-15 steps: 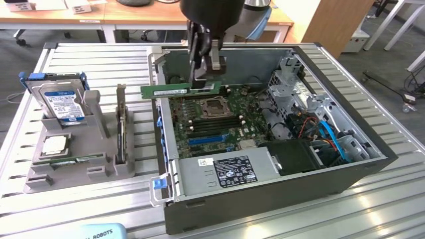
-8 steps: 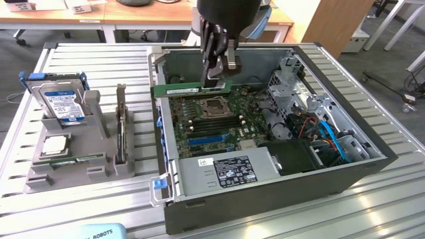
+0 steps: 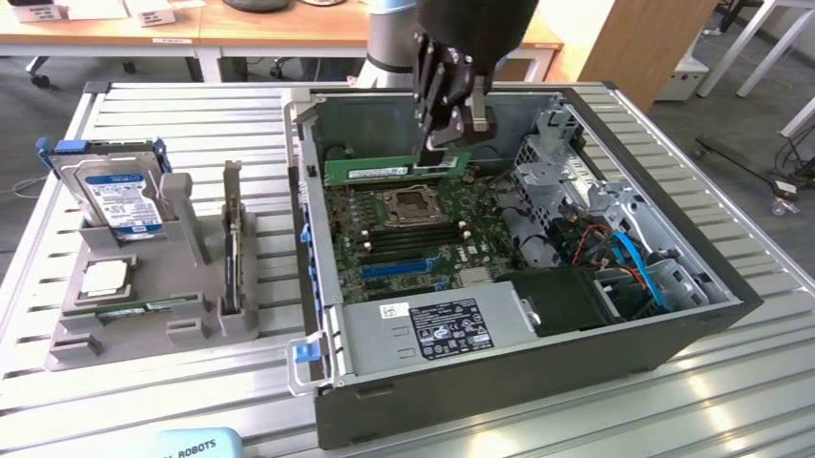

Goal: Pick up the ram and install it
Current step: 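Pick up the ram and move it above insertion slot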

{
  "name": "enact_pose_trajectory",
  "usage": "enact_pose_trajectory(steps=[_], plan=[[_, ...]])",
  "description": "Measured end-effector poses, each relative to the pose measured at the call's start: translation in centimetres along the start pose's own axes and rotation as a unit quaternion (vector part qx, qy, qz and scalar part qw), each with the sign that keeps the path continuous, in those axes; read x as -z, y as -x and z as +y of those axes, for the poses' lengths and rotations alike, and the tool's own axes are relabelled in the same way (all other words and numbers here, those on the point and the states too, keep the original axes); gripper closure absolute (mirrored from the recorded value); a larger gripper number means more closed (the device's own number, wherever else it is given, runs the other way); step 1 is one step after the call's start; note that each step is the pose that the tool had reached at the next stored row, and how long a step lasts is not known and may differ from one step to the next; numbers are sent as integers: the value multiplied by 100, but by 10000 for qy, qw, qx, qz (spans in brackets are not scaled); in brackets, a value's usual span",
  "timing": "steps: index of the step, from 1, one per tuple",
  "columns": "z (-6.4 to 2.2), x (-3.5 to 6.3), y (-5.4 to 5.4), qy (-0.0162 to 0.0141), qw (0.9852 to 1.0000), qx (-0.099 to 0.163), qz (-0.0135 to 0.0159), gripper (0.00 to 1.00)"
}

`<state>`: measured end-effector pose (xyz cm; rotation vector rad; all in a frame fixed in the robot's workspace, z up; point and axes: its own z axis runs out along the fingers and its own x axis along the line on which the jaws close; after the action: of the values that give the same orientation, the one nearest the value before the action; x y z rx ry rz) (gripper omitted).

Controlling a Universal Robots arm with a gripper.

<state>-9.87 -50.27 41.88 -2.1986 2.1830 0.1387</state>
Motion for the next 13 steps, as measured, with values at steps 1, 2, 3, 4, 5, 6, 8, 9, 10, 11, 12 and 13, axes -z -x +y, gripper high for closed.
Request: enact_pose_trajectory(steps=[1,2,3,4,5,6,8,9,10,11,12,13], plan=[[-28,1,0,0,10000,1,-1,88],[-56,2,-1,0,10000,2,-3,88],[-84,3,-1,0,10000,3,-4,88],[-112,4,-1,1,10000,4,-6,88],[-140,5,-1,0,10000,5,-8,88],[-170,6,-2,0,10000,6,-11,88],[-225,8,-2,1,10000,8,-15,88],[-255,9,-3,1,10000,10,-17,88],[-284,10,-3,1,10000,13,-19,88],[-313,11,-3,1,10000,14,-21,88],[-340,12,-4,1,10000,16,-24,88],[-368,13,-4,2,10000,17,-25,88]])
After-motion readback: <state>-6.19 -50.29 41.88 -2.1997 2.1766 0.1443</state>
